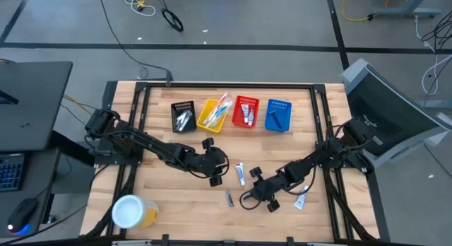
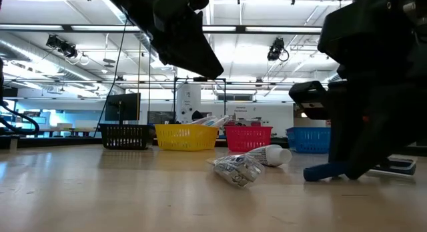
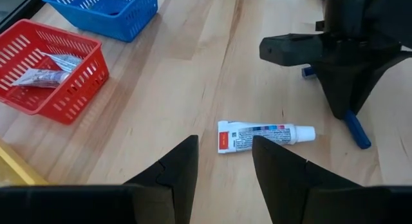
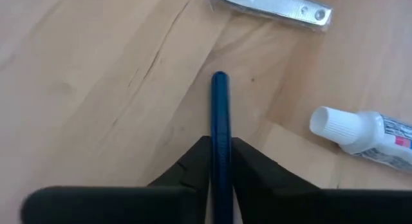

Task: Pick & Place Travel size toiletries
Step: Put the blue razor into the blue bin

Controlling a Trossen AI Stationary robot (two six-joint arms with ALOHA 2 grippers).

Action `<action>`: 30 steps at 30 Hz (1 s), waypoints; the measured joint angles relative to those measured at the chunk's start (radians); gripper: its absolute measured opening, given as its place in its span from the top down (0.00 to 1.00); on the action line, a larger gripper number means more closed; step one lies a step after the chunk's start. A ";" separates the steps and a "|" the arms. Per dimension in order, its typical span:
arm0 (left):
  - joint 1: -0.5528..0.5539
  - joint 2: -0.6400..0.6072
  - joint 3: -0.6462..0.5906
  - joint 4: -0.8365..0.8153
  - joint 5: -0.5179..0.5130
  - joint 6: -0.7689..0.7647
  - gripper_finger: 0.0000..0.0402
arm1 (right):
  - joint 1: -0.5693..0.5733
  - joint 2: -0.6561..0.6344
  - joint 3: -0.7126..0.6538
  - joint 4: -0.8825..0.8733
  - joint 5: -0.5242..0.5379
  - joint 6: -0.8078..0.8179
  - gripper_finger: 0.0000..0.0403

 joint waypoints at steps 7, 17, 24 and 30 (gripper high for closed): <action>0.000 0.000 0.000 0.038 0.000 0.012 0.62 | -0.004 -0.058 -0.006 -0.059 0.037 -0.002 0.92; 0.000 0.000 0.000 0.046 0.001 0.064 0.62 | -0.017 -0.410 -0.003 -0.355 0.551 -0.056 0.92; 0.000 0.000 0.000 0.073 0.003 0.087 0.62 | -0.158 -0.537 -0.023 -0.490 0.668 0.087 0.92; 0.000 0.000 0.000 0.090 0.004 0.086 0.62 | -0.336 -0.546 -0.161 -0.402 0.543 0.209 0.91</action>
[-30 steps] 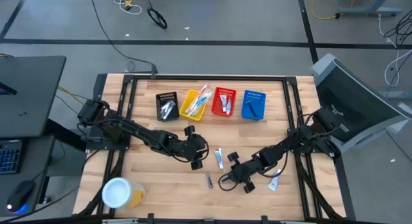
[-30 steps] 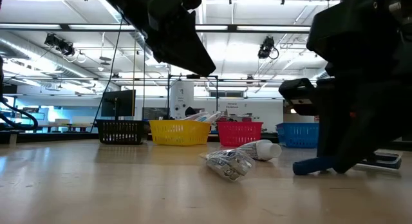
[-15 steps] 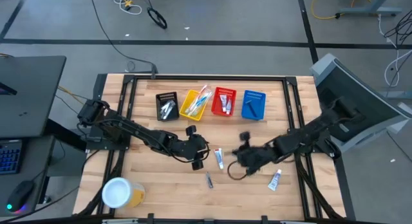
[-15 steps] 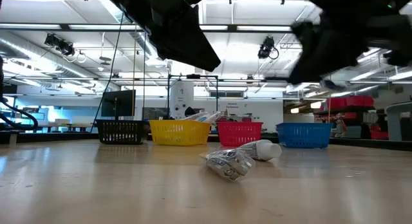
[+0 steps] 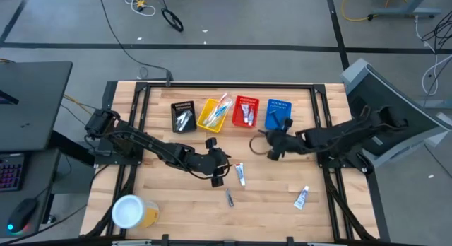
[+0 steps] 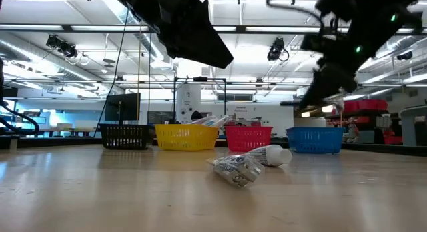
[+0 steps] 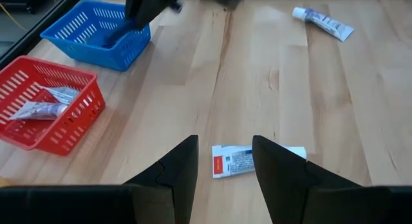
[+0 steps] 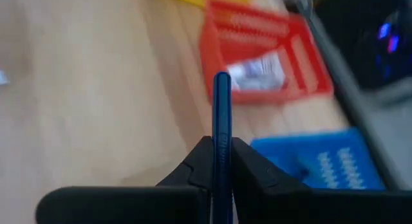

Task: Pick & Place Travel size toiletries
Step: Put the blue razor into the blue bin

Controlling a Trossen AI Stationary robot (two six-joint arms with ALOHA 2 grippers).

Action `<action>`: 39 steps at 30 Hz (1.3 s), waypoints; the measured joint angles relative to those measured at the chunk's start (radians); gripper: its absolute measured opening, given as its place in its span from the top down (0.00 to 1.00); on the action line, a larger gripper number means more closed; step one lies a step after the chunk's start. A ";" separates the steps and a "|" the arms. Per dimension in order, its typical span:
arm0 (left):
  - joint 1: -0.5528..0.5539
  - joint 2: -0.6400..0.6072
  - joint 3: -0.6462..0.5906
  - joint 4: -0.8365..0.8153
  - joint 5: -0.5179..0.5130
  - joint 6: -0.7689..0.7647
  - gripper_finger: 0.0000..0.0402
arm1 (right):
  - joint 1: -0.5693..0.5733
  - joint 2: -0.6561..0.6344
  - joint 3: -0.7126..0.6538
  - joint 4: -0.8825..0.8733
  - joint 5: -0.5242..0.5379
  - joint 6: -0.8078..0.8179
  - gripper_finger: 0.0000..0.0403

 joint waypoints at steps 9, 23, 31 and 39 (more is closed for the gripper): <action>0.000 0.000 0.000 -0.001 0.000 0.000 0.62 | -0.102 0.000 -0.102 0.076 0.065 0.132 0.87; 0.000 0.000 0.000 -0.002 0.000 0.000 0.62 | -0.223 0.000 -0.102 0.085 -0.037 0.068 0.86; 0.000 0.000 0.000 -0.002 0.000 0.000 0.62 | -0.317 0.000 -0.102 0.139 -0.001 -0.011 0.86; 0.000 0.000 0.000 -0.002 0.000 0.000 0.62 | -0.446 0.000 -0.102 0.216 -0.055 -0.017 0.85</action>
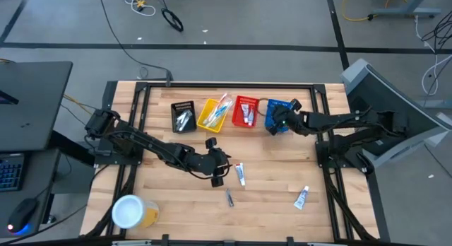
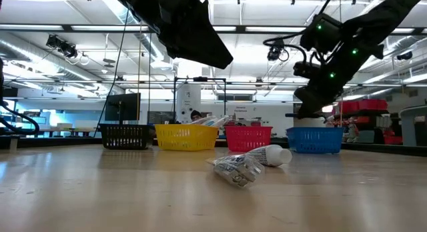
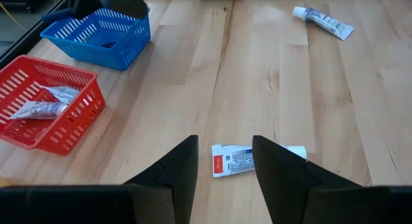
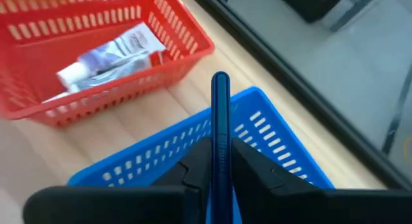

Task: Pick & Place Travel size toiletries
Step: Put the blue razor into the blue bin, then put the silver nail cutter into the black bin

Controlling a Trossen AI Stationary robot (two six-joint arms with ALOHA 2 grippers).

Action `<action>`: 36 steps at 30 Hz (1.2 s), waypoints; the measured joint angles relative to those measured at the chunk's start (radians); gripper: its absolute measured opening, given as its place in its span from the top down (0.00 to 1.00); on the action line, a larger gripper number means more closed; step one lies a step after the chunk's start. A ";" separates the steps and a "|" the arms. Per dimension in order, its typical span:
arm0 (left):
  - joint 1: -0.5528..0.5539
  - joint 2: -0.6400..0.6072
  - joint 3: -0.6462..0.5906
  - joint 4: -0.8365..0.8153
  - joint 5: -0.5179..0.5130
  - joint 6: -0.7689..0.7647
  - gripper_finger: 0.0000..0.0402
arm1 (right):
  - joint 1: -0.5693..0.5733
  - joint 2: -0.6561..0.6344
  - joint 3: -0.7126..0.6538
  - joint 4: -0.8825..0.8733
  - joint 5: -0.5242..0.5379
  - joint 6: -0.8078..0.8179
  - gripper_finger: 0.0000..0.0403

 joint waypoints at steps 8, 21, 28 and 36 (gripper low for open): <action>0.000 0.000 0.000 0.000 0.000 0.000 0.62 | -0.168 0.000 0.000 0.002 -0.173 0.074 0.77; 0.000 0.000 0.000 0.000 0.000 0.000 0.62 | -0.161 0.001 0.000 0.029 -0.338 0.186 0.74; 0.000 0.000 0.000 0.000 0.000 0.000 0.62 | -0.072 0.001 0.000 0.148 -0.490 0.181 0.74; 0.000 0.000 0.000 0.000 0.000 0.000 0.62 | 0.076 0.001 0.000 0.242 -0.508 0.174 0.74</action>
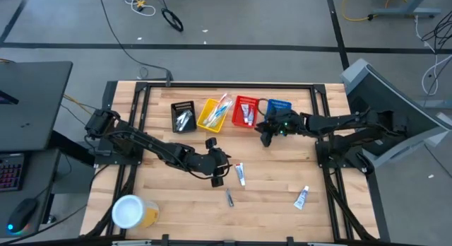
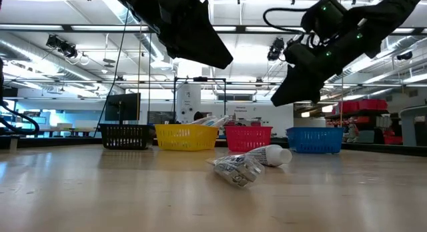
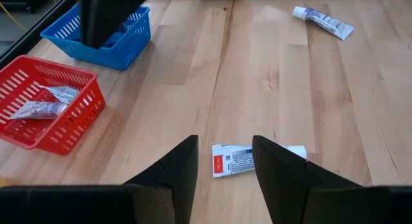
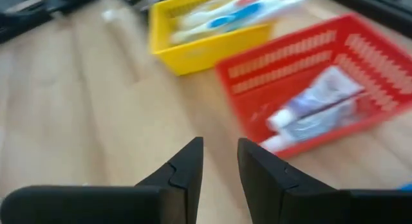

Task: Pick & Place Travel size toiletries
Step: Put the silver nail cutter into the black bin

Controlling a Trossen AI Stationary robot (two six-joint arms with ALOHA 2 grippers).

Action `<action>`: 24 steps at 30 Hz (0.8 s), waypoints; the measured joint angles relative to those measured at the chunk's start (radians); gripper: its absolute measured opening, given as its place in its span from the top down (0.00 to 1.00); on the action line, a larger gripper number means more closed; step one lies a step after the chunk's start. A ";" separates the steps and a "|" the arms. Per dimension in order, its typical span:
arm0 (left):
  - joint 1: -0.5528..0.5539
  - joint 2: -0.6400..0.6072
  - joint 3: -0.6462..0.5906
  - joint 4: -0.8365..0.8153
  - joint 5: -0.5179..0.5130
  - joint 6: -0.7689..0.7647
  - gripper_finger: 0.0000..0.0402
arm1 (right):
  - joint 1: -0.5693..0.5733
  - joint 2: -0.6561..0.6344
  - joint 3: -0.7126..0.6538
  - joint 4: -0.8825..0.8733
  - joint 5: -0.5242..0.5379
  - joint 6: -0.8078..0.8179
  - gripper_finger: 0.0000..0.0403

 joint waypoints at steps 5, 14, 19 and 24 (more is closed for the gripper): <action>0.000 0.000 0.000 0.000 0.000 0.000 0.62 | 0.104 0.000 -0.007 0.009 0.000 0.000 0.74; 0.000 0.000 0.000 0.001 0.000 -0.006 0.62 | 0.269 0.000 -0.079 0.180 0.001 0.000 0.74; 0.000 0.000 0.000 0.001 0.000 -0.051 0.62 | 0.324 0.000 -0.111 0.299 0.003 -0.056 0.74; 0.000 0.000 0.000 0.062 -0.018 -0.023 0.62 | 0.346 0.000 -0.123 0.367 0.078 -0.086 0.74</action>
